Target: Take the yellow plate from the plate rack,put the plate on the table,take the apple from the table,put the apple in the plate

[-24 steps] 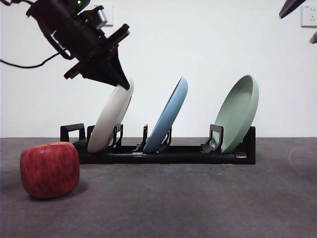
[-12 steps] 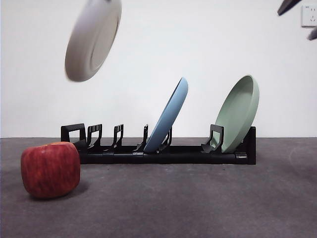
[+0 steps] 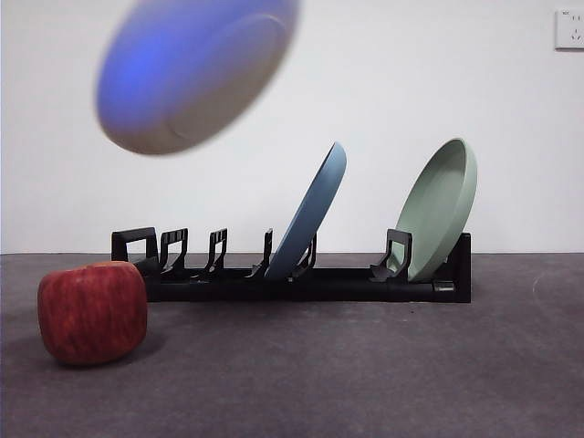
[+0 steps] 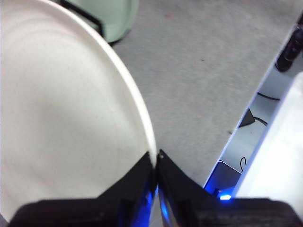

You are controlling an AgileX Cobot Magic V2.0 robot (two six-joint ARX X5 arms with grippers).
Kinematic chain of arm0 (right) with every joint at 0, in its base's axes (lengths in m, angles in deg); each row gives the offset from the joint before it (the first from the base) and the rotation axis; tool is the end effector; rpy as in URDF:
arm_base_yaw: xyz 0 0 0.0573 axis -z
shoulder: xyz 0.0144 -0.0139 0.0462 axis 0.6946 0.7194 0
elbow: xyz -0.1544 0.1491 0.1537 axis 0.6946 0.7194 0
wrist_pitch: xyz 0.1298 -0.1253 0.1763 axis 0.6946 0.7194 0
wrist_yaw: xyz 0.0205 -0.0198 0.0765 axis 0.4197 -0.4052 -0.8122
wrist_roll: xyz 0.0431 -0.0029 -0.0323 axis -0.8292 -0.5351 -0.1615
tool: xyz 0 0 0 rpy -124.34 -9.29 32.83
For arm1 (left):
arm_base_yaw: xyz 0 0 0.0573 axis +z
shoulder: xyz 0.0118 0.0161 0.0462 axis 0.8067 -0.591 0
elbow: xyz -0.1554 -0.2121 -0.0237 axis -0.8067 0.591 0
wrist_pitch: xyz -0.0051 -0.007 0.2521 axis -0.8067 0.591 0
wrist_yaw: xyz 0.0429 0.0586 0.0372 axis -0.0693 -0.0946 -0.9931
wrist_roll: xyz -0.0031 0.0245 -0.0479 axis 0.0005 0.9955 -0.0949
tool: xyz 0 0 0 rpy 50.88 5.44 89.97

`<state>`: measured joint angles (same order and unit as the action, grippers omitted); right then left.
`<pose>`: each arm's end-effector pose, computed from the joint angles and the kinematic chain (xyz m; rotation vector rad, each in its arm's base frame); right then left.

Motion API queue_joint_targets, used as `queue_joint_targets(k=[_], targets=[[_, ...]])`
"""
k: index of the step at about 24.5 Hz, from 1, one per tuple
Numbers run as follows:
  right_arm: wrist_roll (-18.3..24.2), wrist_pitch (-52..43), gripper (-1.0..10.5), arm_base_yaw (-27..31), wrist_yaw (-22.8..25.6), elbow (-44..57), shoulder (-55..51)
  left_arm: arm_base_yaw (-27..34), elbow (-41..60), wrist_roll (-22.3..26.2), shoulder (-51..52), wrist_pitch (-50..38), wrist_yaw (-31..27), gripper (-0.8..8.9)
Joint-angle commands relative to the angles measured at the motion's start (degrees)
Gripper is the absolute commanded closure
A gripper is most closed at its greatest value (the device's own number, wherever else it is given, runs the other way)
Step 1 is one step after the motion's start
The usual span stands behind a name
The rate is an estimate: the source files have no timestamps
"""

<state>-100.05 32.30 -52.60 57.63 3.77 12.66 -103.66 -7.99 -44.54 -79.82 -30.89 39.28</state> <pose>0.1573 0.0321 0.3970 0.1920 0.2674 0.4112 0.1611 -0.1939 0.3735 0.3772 0.7736 -0.8893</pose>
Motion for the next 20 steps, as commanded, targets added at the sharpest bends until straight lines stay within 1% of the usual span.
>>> queue_joint_targets(k=[1, 5, 8, 10, 16, 20], targets=[[-0.57, 0.39, 6.0, -0.02, 0.20, -4.13, 0.48, -4.92, 4.85, -2.84, -1.79, -5.27, -2.08, 8.21], [-0.57, 2.16, 6.0, -0.04, 0.17, -8.41, 1.29, -9.88, 9.55, -4.11, -5.92, -12.02, -2.49, 8.21], [-0.55, 2.97, 6.0, -0.04, 0.20, -10.08, 1.77, -13.22, 10.32, -4.07, -11.50, -15.10, -6.69, 8.21], [-0.55, 2.91, 6.0, -0.04, 0.20, -10.19, 1.92, -15.12, 10.32, -3.56, -15.67, -16.48, -8.11, 8.21], [-0.55, 3.41, 6.0, -0.04, 0.13, -10.19, 2.86, -17.73, 10.32, -2.51, -25.97, -19.28, -8.17, 8.21], [-0.52, 3.50, 6.0, -0.09, 0.13, -10.19, 3.21, -17.90, 10.32, -2.60, -28.96, -19.78, -8.20, 8.17]])
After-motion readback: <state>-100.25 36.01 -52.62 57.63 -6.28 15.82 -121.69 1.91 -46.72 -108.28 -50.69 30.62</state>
